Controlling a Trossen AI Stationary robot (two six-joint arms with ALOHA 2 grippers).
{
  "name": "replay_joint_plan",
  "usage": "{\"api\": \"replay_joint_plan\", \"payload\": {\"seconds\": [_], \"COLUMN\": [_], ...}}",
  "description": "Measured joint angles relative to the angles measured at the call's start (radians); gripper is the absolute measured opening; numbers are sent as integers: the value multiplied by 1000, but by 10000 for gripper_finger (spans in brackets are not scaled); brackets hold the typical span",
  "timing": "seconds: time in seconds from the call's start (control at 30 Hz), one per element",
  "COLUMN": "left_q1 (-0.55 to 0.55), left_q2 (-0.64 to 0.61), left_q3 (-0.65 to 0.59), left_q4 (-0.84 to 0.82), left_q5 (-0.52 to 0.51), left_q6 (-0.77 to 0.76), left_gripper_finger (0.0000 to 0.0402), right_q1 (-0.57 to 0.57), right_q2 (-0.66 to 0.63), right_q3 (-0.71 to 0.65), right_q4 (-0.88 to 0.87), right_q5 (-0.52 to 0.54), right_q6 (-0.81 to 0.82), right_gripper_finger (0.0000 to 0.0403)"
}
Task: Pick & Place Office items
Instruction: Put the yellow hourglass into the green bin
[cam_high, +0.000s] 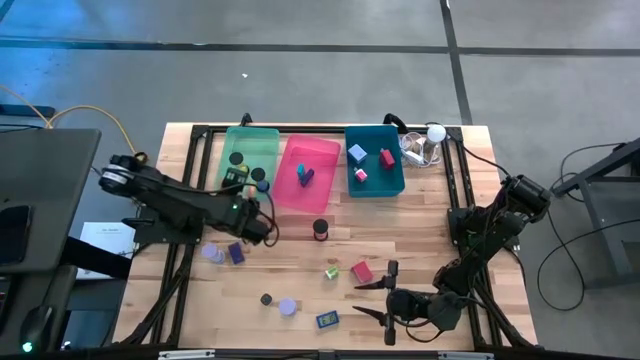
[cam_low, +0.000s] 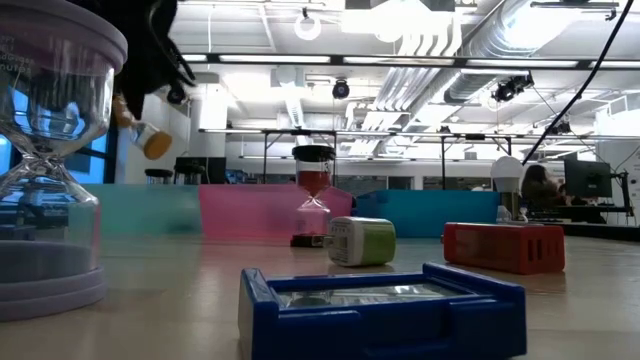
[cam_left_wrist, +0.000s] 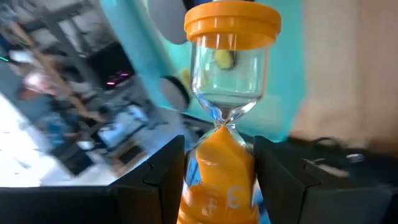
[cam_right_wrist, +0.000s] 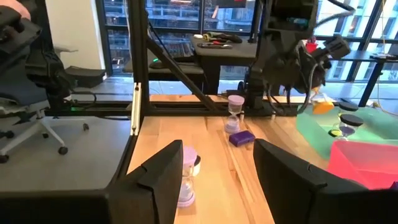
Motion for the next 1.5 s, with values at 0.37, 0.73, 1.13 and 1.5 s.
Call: {"api": "replay_joint_plan", "payload": {"seconds": [0.37, 0.73, 1.13, 1.5], "left_q1": [59, 59, 131, 123], "left_q2": [39, 39, 47, 47], "left_q3": [0, -3, -100, -206], "left_q4": [3, 3, 2, 10], "left_q5": [-72, -112, -272, -341], "left_q6": [294, 720, 843, 706], "left_gripper_finger": [159, 159, 159, 159], "right_q1": [1, 1, 1, -2], "right_q2": [0, 0, 0, 0], "right_q3": [0, 0, 0, 0], "right_q4": [-20, -35, -34, -34], "right_q5": [-29, -54, -55, -75], "right_q6": [47, 104, 104, 104], "right_gripper_finger": [185, 185, 185, 185]}}
